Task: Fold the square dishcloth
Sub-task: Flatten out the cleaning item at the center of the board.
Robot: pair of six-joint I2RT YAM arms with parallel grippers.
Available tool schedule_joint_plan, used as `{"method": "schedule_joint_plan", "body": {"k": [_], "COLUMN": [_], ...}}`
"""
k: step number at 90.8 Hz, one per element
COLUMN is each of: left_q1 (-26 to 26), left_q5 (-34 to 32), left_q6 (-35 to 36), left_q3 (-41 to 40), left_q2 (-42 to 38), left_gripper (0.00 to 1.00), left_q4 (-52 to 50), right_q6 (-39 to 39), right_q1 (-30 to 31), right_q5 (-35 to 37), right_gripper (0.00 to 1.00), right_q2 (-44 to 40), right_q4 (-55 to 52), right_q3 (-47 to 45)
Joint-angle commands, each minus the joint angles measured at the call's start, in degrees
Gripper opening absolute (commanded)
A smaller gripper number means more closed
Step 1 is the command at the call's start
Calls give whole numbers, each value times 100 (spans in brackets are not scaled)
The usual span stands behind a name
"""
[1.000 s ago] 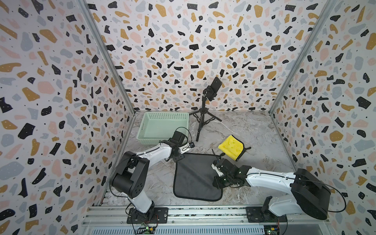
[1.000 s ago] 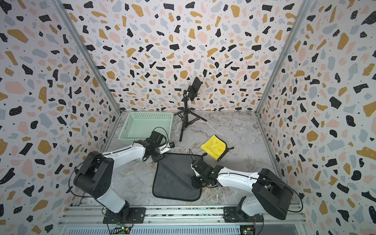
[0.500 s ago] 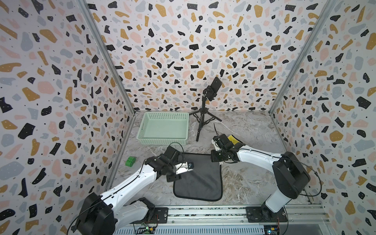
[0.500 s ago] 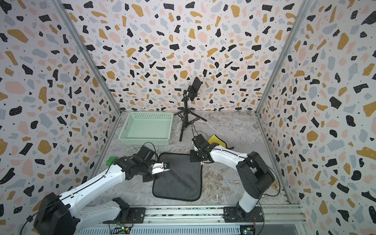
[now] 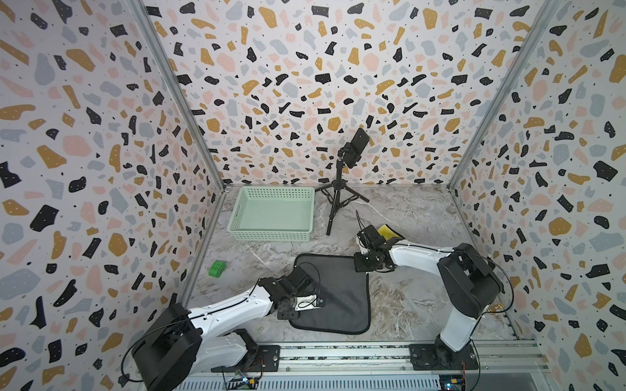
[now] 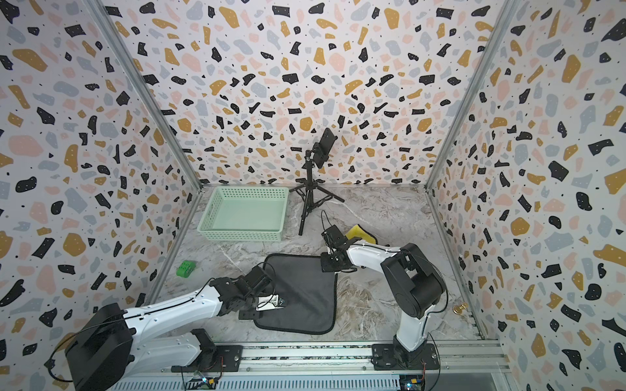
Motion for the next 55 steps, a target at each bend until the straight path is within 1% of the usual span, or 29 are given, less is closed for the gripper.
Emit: {"method": "schedule_joint_plan", "body": {"k": [1, 19, 23, 26, 30, 43, 51, 55], "left_q1": [-43, -38, -43, -43, -43, -43, -38, -43], "left_q5": [-241, -115, -107, -115, -128, -108, 135, 385], "left_q6": [238, 570, 587, 579, 533, 514, 641, 776], "left_q3": [-264, -396, -331, -248, -121, 204, 265, 256], "left_q2": [-116, -845, -968, -1052, -1173, -1596, -1873, -2012], "left_gripper": [51, 54, 55, 56, 58, 65, 66, 65], "left_q4": [-155, -584, -626, -646, -675, -863, -1197, -1520], "right_q6": [-165, -224, -251, -292, -410, -897, -1031, -1072], "right_q1": [-116, -147, -127, -94, 50, 717, 1184, 1399], "right_q5": [188, 214, 180, 217, 376, 987, 1471, 1711], "right_gripper": [0, 0, 4, 8, 17, 34, 50, 57], "right_q2": [153, 331, 257, 123, -112, -1095, -1773, -2129], "right_q4": [-163, -300, -299, -272, -288, -782, -1133, -1274], "right_q3": [149, 334, 343, 306, 259, 185, -57, -250]}}
